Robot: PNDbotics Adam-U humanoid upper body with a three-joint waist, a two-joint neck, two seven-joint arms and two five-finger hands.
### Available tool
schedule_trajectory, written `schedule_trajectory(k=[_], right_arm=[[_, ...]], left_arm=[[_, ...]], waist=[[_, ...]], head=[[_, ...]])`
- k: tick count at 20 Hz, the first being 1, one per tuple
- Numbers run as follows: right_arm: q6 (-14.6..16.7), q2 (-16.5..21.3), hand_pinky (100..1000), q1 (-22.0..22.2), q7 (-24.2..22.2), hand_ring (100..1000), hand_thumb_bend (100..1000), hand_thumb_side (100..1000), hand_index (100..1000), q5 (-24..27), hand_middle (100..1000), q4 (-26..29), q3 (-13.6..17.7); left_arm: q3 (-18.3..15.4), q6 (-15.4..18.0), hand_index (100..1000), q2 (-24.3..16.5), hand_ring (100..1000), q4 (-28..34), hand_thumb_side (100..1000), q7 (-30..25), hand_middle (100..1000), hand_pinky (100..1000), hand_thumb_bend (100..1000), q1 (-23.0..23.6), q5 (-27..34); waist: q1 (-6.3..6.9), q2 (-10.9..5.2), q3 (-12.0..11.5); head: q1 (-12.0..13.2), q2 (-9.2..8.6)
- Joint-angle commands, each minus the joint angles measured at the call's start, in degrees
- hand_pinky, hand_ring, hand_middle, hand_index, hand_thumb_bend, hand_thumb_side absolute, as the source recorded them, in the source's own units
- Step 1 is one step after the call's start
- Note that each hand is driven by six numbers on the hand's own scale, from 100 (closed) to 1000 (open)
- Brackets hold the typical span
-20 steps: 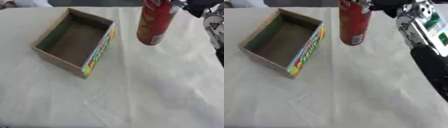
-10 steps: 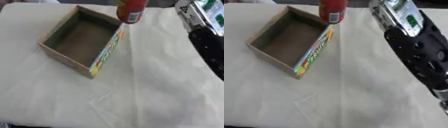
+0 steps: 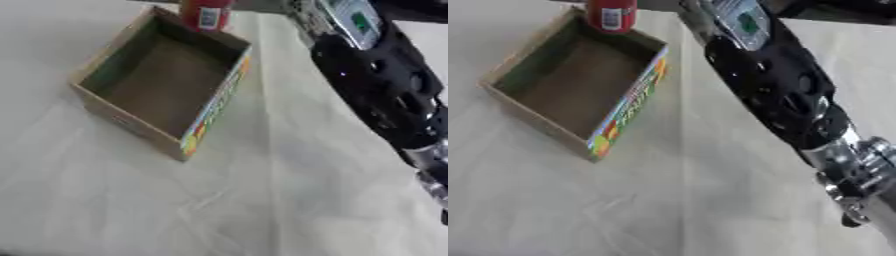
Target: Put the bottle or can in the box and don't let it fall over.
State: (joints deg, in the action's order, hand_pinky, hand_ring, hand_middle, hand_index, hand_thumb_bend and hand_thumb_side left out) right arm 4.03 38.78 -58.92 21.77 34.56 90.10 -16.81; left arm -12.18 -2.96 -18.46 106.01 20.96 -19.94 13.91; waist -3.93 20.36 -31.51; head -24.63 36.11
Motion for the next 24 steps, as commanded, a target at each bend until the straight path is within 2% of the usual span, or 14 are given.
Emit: schedule_trajectory(k=[1,2,3,4,5,7,9,12,15,24], right_arm=[[2.01,0.29,521,-1.36,2.07,500,446,100,518,-0.73,631,-0.73,-0.35],[2.51,0.4,665,-1.26,1.74,639,584,100,657,-1.37,774,-0.39,-1.05],[2.64,0.59,766,-1.05,1.04,768,653,100,783,-2.23,880,0.18,-1.78],[2.25,0.88,843,-0.6,0.16,862,656,214,865,-3.17,951,0.4,-2.83],[1.54,1.04,863,-0.32,-0.79,891,631,313,891,-4.16,976,0.22,-3.69],[-0.28,1.11,869,0.17,-2.79,889,664,427,896,-6.19,981,-1.44,-3.89],[-2.25,0.67,874,0.4,-4.79,889,658,463,895,-8.2,983,-3.58,-3.26],[-5.11,0.07,871,0.55,-7.66,882,656,460,885,-10.65,972,-4.52,-1.78],[-7.38,-0.04,865,0.57,-9.31,874,649,459,880,-10.63,967,-3.59,-0.5],[-9.22,1.73,852,2.1,-8.3,865,626,420,878,-5.48,963,2.99,1.24]], left_arm=[[-0.43,0.07,657,-0.8,737,1.14,640,0.0,501,877,100,-0.82,0.16],[-0.52,0.05,655,-0.82,736,1.12,642,0.15,500,876,100,-0.81,0.2],[-0.58,0.03,655,-0.83,737,1.1,644,0.3,500,877,100,-0.79,0.24],[-0.56,-0.02,654,-0.88,737,1.07,645,0.36,500,877,100,-0.75,0.26],[-0.54,-0.06,655,-0.93,737,1.03,645,0.39,500,877,100,-0.73,0.27],[-0.55,-0.08,654,-1.03,737,1.05,645,0.42,500,877,100,-0.77,0.26],[-0.52,-0.1,654,-1.09,738,1.07,645,0.41,501,877,100,-0.74,0.24],[-0.52,-0.13,654,-1.14,738,1.06,646,0.37,501,878,100,-0.55,0.16],[-0.5,-0.13,654,-1.24,739,1.04,645,0.27,501,878,100,-0.41,0.1],[-0.57,-0.2,654,-1.68,740,0.87,647,0.17,502,878,100,0.46,-0.03]], waist=[[0.24,-0.74,-0.5],[0.12,-0.69,-0.59],[0.05,-0.64,-0.61],[-0.03,-0.61,-0.59],[-0.05,-0.59,-0.52],[-0.02,-0.61,-0.29],[0.1,-0.71,-0.05],[0.34,-0.9,0.44],[0.56,-1.09,0.78],[1.3,-2.51,2.9]], head=[[-1.34,-0.7],[-1.37,-0.63],[-1.38,-0.6],[-1.36,-0.5],[-1.28,-0.4],[-1.11,-0.24],[-0.99,-0.05],[-0.82,0.05],[-0.69,0.15],[0.17,0.92]])
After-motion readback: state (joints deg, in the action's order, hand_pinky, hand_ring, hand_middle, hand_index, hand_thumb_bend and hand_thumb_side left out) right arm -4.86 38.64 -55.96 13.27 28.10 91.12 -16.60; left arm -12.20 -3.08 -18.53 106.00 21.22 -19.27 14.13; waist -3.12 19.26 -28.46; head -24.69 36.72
